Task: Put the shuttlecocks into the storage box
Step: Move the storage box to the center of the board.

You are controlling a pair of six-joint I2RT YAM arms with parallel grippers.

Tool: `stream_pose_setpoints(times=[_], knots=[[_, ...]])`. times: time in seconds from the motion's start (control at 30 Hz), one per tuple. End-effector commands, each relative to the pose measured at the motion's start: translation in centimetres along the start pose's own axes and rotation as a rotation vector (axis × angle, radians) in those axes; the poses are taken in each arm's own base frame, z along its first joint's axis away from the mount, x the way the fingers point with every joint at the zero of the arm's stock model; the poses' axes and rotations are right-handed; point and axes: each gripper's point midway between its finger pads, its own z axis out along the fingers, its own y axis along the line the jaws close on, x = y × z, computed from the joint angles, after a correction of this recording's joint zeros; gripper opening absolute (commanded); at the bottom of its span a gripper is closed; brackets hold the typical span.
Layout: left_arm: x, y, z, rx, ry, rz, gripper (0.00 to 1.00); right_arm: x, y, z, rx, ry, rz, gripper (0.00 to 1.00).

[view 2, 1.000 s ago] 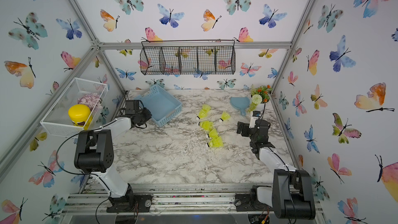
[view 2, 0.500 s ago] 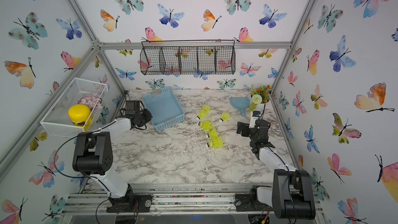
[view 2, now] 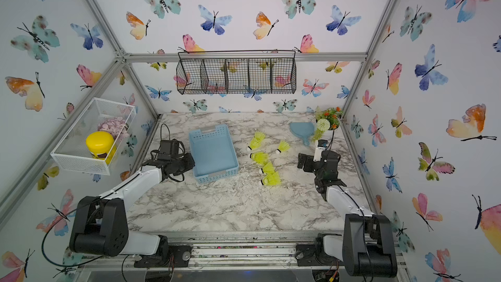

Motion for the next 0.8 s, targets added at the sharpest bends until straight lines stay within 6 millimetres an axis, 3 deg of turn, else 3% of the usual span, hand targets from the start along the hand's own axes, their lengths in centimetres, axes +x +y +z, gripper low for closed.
stream_pose_setpoints(times=[0.0, 0.3, 0.77], knots=[[3.0, -0.4, -0.9, 0.021, 0.057, 0.096, 0.00, -0.2, 0.6, -0.1, -0.029, 0.018, 0.030, 0.98], [6.8, -3.8, -2.4, 0.146, 0.073, 0.233, 0.00, 1.0, 1.5, -0.3, -0.078, 0.097, 0.071, 0.98], [8.4, -5.2, -2.3, 0.211, 0.095, 0.239, 0.00, 3.5, 3.3, -1.9, -0.177, 0.187, 0.110, 0.98]])
